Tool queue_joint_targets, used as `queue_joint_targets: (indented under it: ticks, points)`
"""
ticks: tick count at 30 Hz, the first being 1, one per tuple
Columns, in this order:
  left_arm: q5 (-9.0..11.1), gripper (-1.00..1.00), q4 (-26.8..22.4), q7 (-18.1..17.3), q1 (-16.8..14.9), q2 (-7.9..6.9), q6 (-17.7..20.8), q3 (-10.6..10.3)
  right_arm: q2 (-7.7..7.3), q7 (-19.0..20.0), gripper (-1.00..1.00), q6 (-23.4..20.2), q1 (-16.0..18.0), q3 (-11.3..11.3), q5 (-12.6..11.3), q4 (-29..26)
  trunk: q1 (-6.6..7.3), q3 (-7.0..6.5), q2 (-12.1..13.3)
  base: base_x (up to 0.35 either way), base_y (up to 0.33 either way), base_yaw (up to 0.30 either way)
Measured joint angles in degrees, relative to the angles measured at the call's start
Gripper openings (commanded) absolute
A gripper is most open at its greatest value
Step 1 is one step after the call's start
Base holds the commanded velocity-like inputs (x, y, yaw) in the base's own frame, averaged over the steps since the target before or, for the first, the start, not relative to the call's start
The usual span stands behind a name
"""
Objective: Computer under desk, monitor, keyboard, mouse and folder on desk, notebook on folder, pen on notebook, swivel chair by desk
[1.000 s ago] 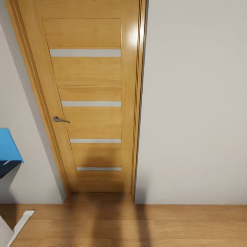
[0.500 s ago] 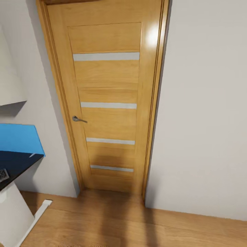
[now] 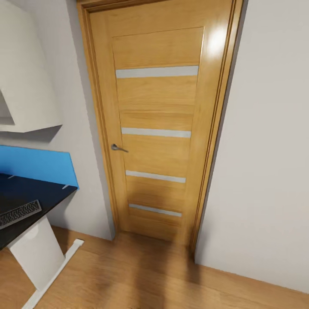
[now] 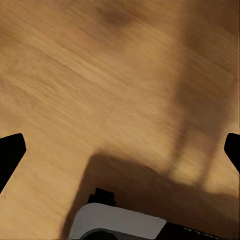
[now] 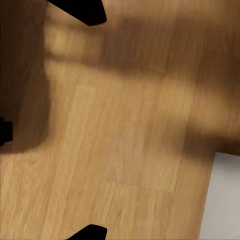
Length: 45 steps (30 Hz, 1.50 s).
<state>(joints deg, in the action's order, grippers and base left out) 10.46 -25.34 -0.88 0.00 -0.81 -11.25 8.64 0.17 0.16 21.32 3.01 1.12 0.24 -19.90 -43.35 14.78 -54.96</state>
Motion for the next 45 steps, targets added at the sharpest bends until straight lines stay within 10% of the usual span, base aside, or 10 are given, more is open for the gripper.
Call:
queue_joint_targets:
  ticks: [10,45]
  points:
    - [1.3,1.0,8.1,-0.1,0.0,-0.61,-18.8,1.1,-0.37,-0.1,1.0,6.1,0.5,0.0,0.3,5.7,0.0,0.31,0.0,0.0,0.0,0.256]
    - [1.6,1.0,9.1,0.2,0.0,-0.45,-20.3,-4.0,-0.27,-1.5,1.0,7.1,0.6,-0.5,0.6,5.9,0.0,1.16,0.0,0.012,-0.047,0.268]
